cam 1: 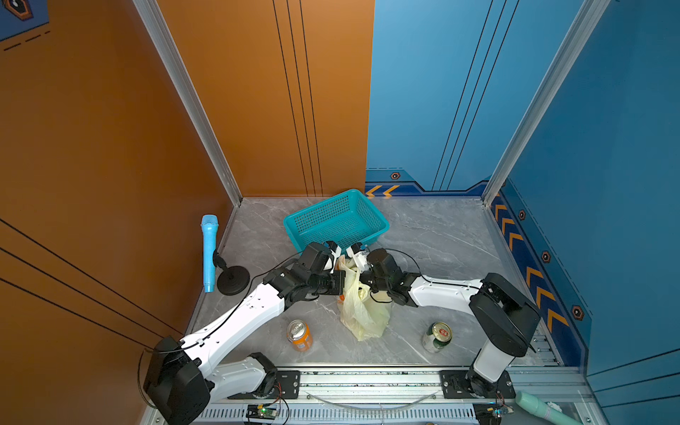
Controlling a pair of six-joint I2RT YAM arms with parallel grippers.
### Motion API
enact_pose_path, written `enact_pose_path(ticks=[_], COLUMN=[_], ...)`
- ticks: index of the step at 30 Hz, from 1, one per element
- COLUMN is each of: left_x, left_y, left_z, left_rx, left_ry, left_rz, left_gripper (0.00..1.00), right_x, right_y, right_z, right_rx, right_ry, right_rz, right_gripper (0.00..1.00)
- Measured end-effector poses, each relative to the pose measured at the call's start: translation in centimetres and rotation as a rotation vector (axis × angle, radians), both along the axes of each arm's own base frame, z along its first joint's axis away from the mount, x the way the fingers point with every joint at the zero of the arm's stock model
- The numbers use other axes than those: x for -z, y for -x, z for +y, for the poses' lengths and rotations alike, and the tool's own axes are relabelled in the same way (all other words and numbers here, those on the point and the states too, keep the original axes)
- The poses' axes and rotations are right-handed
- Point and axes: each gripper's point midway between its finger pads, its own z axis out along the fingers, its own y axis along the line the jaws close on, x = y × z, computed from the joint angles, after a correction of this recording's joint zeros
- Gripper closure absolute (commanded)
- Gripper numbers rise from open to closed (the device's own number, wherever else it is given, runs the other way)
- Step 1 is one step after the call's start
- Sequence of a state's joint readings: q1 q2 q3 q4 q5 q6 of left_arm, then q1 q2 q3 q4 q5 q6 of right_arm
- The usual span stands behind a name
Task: Place the pears into plastic bags & tie knots
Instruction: Tie the plastic bag at the center of the board.
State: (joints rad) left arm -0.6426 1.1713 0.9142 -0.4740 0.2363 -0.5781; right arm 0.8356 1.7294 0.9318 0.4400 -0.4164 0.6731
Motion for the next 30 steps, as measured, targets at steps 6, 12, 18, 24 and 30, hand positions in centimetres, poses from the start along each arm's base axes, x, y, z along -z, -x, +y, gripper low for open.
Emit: enact_pose_path(ticks=[6,12,18,24,30], left_x=[-2.9,-4.8,-5.9,-4.6,-1.1], left_y=[0.5,1.1,1.6,0.5,-0.6], left_z=[0.5,1.9,4.7,7.1,5.0], left_rx=[-0.032,-0.087,-0.17,-0.252,-0.194], left_ry=[0.039,0.059,0.049,0.017,0.034], left_rz=[-0.084,-0.158,-0.205,-0.172,-0.084], left_gripper=[1.0,1.0,0.97,0.97,0.95], right_x=[-5.6,-9.3,-10.5,-11.9,-12.6], right_y=[-1.5,-1.9,-1.6,-1.7,-1.2], right_z=[0.9,1.2,0.8,-0.2,-0.3], right_rx=[0.026,0.007,-0.008,-0.006,-0.029], right_ry=[-0.24,-0.453,-0.55,-0.618,-0.643], right_rz=[-0.078,-0.117,-0.127,-0.15,-0.155], right_gripper=[1.0,1.0,1.0,1.0,1.0])
